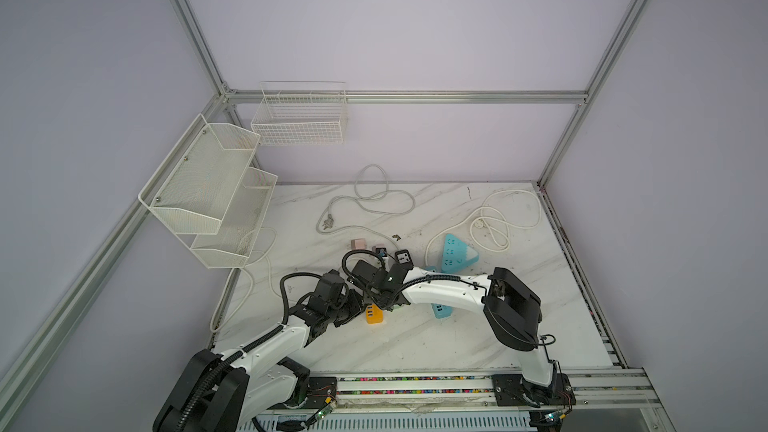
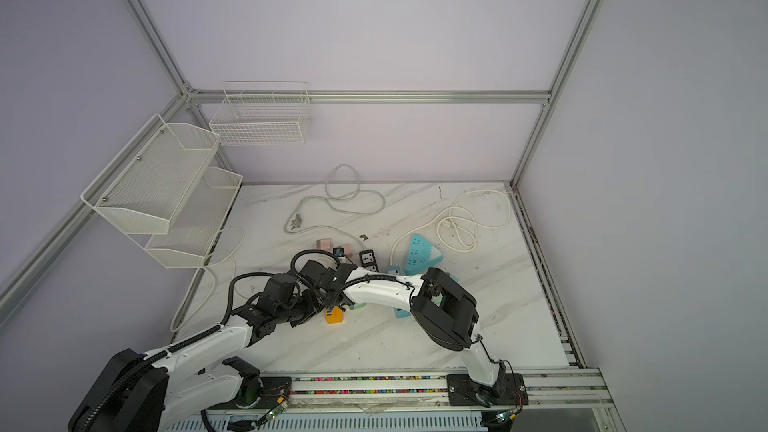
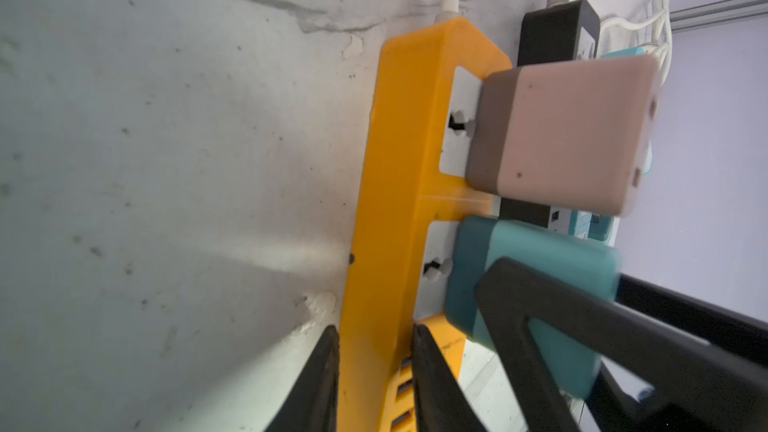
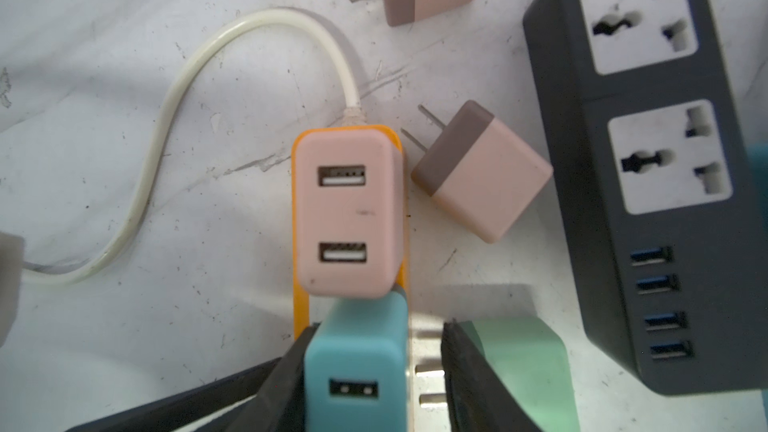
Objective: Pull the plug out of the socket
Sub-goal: 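Close the right gripper on the mint adapter while left holds the orange strip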
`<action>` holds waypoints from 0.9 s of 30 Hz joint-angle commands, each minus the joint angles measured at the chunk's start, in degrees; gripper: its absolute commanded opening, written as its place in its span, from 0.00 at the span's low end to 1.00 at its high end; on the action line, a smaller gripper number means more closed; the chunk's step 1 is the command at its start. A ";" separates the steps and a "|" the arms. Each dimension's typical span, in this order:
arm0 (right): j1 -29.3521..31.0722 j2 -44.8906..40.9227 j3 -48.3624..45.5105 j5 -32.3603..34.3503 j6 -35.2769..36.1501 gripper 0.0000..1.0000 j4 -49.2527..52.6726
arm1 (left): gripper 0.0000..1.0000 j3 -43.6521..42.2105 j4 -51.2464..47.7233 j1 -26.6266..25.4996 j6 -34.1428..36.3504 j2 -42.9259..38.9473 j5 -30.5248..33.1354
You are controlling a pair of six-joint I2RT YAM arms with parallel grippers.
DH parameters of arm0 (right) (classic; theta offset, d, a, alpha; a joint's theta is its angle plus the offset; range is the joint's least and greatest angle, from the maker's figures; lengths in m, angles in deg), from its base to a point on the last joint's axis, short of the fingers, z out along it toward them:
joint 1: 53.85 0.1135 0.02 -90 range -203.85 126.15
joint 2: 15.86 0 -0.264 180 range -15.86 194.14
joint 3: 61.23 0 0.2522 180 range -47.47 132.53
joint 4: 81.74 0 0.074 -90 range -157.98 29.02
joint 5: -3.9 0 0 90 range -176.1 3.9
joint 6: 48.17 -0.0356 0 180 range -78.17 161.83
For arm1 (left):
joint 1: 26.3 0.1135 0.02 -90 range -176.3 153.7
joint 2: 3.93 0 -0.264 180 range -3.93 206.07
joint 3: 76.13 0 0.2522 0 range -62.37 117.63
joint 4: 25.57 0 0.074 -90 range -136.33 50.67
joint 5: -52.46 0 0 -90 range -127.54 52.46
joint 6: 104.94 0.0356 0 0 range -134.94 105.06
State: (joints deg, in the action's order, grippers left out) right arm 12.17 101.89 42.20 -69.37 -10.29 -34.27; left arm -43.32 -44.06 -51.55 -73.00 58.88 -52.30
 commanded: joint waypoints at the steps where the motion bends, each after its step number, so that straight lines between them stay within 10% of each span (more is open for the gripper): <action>1: 0.27 1.53 1.49 0.59 -0.52 0.47 2.01 | 0.29 -2.44 0.84 -0.08 -0.44 1.24 -0.78; 27: 0.92 3.05 7.30 2.18 4.48 0.24 3.36 | 0.26 -4.03 -0.65 -1.09 -0.23 5.88 1.59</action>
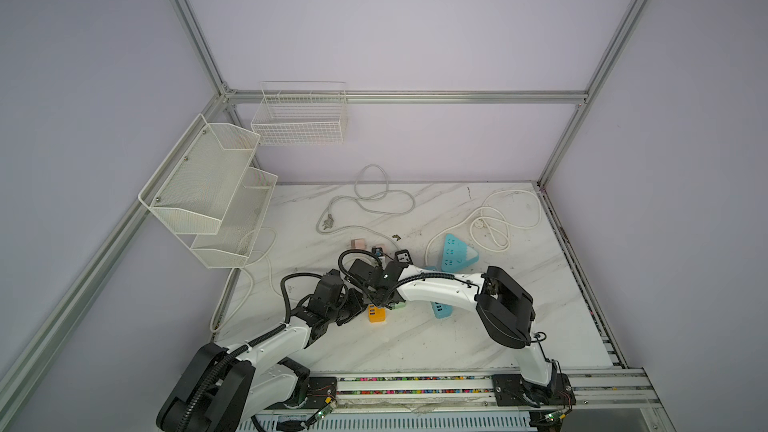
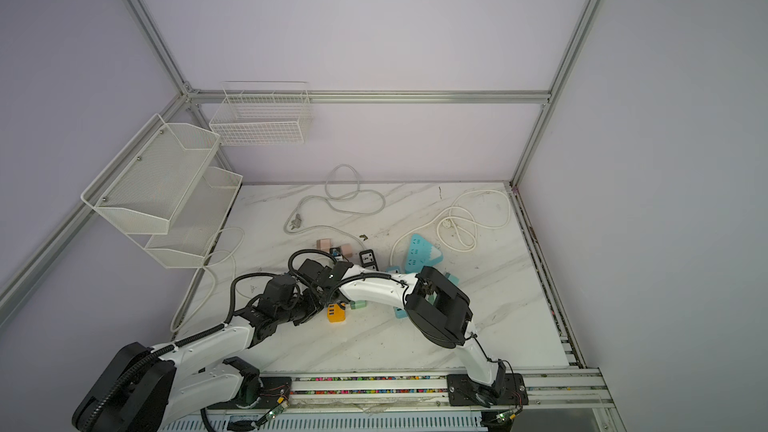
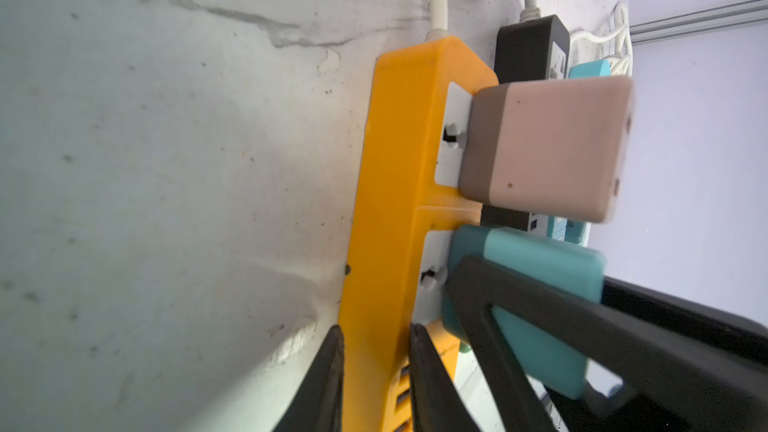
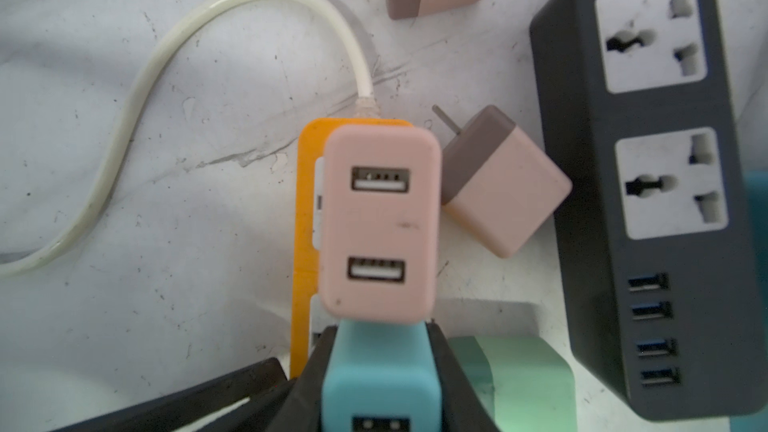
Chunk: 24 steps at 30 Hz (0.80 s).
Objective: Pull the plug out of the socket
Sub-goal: 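Close the right gripper on the mint adapter while left holds the orange strip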
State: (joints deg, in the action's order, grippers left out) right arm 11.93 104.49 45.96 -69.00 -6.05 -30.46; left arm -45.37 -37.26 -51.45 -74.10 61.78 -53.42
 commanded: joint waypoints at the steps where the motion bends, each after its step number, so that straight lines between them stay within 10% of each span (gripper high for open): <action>1: 1.36 1.32 4.64 1.67 0.49 0.24 0.43 | 0.25 -1.83 -7.74 -1.26 0.73 3.24 2.94; 24: -1.09 -6.85 -5.59 0.40 -0.92 0.19 -6.37 | 0.26 -3.49 -7.82 -2.82 -0.58 -1.31 0.25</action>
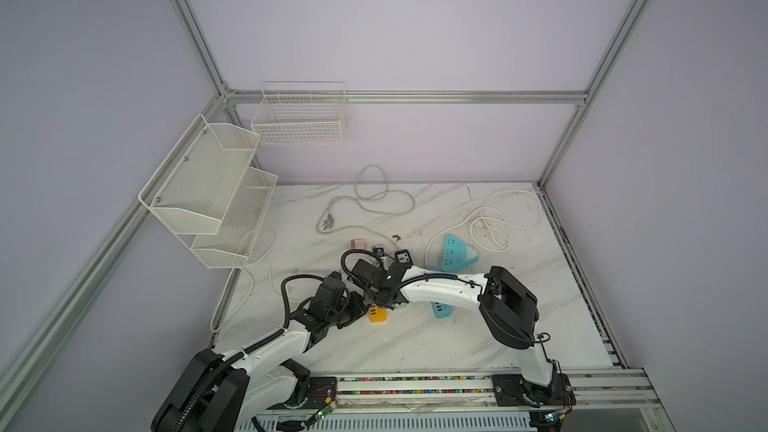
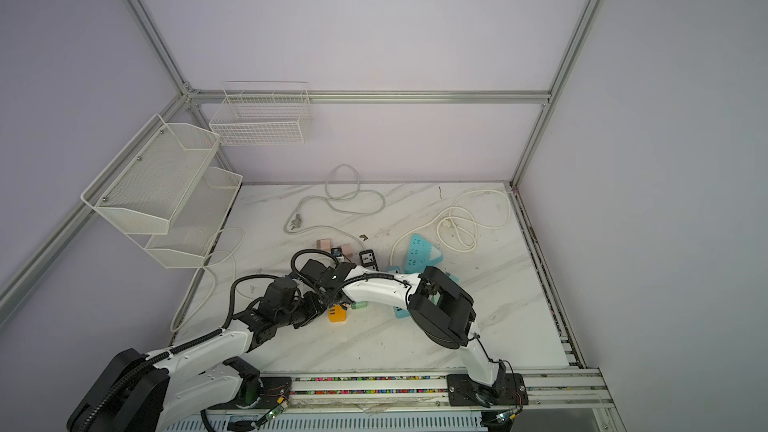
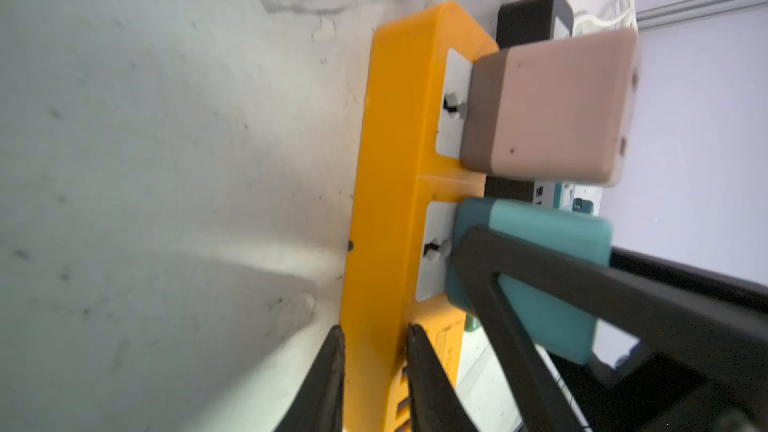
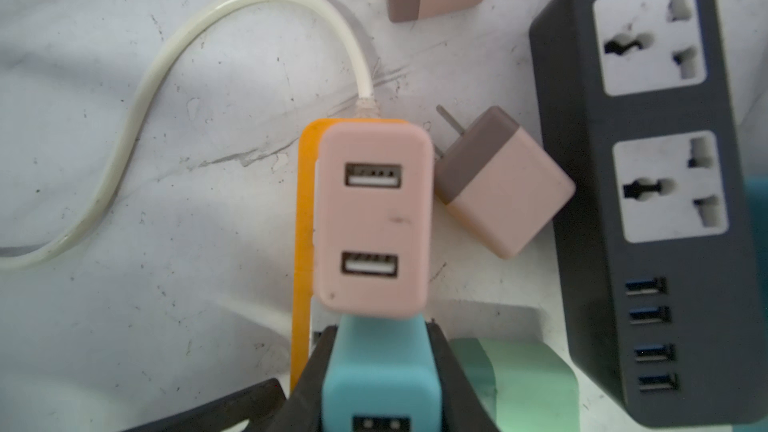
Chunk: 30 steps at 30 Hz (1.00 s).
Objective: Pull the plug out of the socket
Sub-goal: 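Close the right gripper on the mint adapter while left holds the orange strip, then pull the mint adapter out of the orange strip with the right gripper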
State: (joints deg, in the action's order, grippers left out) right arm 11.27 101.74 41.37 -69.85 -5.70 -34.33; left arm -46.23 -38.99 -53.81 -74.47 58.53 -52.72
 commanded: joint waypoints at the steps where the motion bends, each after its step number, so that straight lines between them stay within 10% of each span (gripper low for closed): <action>1: 0.04 -3.76 -0.26 1.87 -1.25 0.18 -2.13 | 0.25 -2.37 -5.63 -0.61 -0.04 2.79 -1.06; 30: 0.49 -11.45 -4.26 -2.24 2.25 0.17 -4.91 | 0.25 -1.81 -7.36 -0.81 -1.46 2.34 2.33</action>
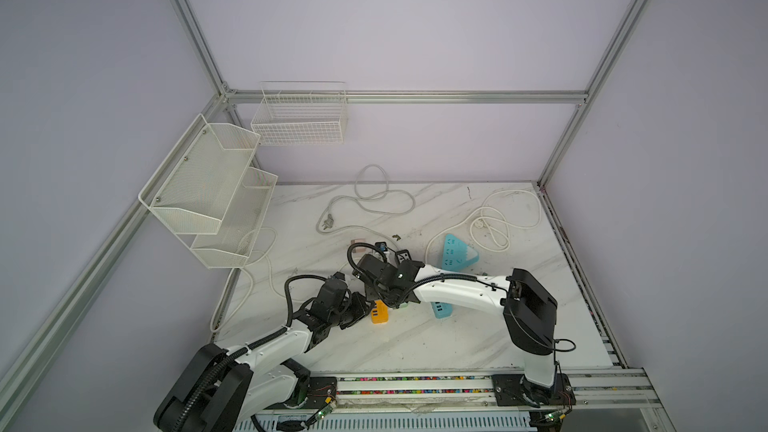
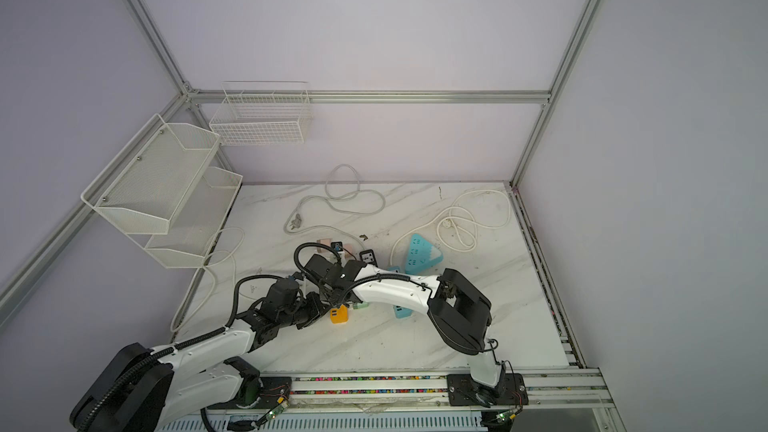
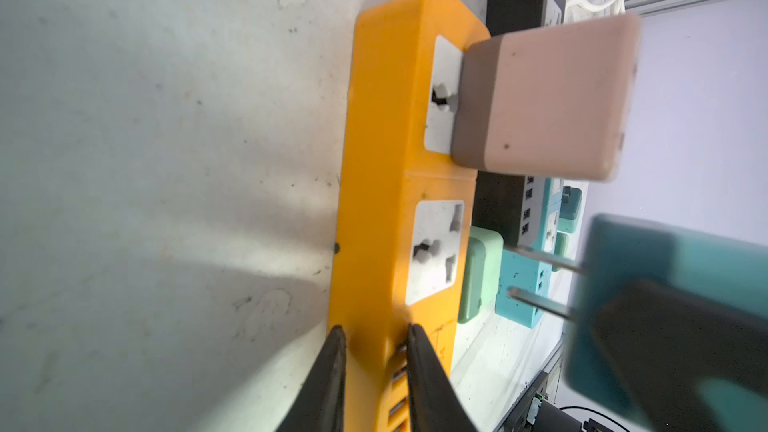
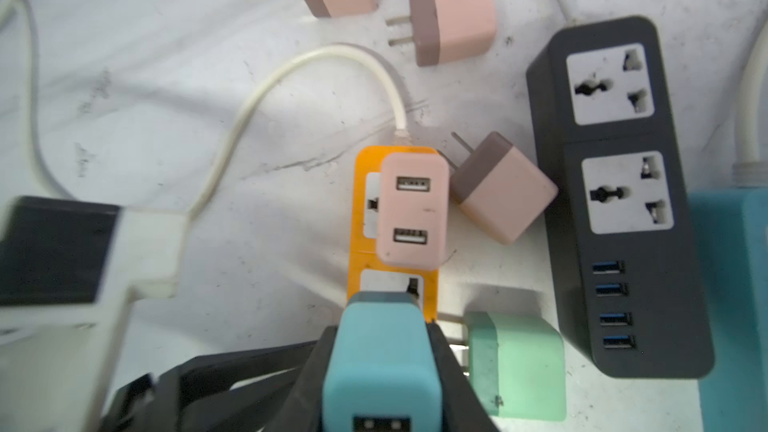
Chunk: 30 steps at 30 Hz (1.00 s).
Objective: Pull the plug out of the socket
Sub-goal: 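Pull the mint adapter out of the orange strip with the right gripper, then carry the mint adapter away from the orange strip and lower it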
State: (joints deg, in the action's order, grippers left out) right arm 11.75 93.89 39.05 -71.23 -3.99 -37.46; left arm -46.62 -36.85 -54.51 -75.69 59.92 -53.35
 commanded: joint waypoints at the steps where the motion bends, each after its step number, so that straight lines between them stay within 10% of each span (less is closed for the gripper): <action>1: -0.04 -4.70 -2.81 -0.89 0.87 0.17 -2.31 | 0.25 -1.02 -9.46 -0.10 -0.12 0.63 2.75; 20: -3.93 -35.94 -37.81 -8.84 -5.86 0.17 -18.75 | 0.33 6.97 -17.12 -0.51 3.09 -6.42 3.89; 30: -6.10 -37.65 -49.74 -13.57 -8.14 0.17 -31.72 | 0.35 7.60 -19.61 -2.47 2.92 -7.56 7.56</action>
State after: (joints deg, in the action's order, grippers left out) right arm 6.05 55.84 -9.36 -83.16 -10.18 -62.77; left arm -43.82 -55.34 -56.49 -73.88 53.00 -47.87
